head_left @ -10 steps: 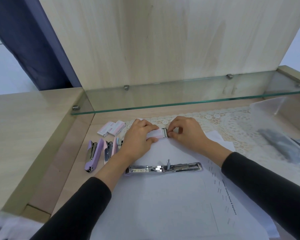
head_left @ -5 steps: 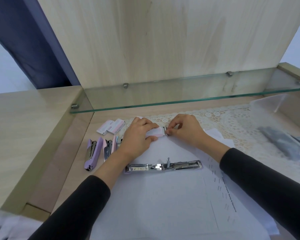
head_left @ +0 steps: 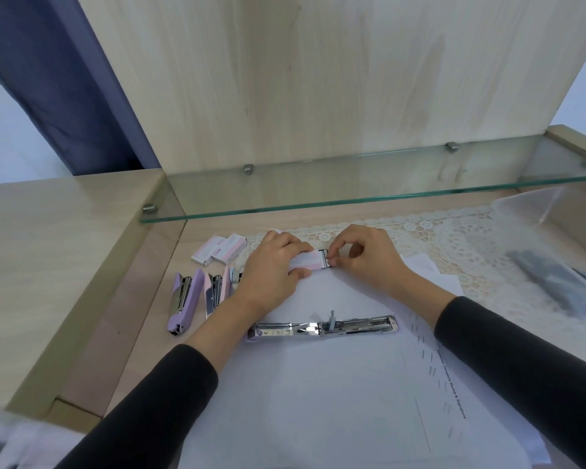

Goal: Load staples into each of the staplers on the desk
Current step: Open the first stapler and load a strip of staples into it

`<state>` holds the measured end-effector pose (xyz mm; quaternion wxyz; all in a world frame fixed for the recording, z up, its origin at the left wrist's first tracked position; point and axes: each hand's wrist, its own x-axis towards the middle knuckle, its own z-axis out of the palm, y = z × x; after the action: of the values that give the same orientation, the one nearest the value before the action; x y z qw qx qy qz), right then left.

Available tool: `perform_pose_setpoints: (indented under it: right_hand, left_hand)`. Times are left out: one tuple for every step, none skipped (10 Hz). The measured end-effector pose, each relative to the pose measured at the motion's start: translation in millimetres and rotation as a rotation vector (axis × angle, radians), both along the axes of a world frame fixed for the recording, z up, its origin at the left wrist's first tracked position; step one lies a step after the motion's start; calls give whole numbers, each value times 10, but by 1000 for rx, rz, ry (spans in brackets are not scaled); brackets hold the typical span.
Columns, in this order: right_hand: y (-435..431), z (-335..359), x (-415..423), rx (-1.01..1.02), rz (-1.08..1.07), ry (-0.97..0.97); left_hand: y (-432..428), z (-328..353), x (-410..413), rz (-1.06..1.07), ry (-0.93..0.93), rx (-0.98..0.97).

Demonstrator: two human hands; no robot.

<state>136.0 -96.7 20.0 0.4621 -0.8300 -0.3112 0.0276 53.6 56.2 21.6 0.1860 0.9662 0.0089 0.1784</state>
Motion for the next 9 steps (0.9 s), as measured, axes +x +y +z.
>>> perform_pose_setpoints:
  right_hand:
    - [-7,-40,12,39,3,-22]
    - [4,-54,18,46,-9,-29]
    - [1,-44,26,13,10,-49]
    - [-6,-21,41,-37,35,-78]
    - [-10,2,49,-85,57,-97]
    - [3,17,27,-105,40,-86]
    - [17,61,1,-97,25,-39]
    - [-1,105,-29,-100,21,15]
    - [-30,125,-70,-64,-11,43]
  left_hand:
    - [14,4,4,-16,-9,11]
    - [23,17,8,-6,4,25]
    - [29,17,9,-1,14,30]
    - [33,12,10,-1,12,32]
    - [29,13,10,7,17,40]
    - [25,15,8,8,18,47]
    - [18,21,5,11,16,43]
    - [13,18,8,12,3,36]
    - [11,19,9,18,9,41]
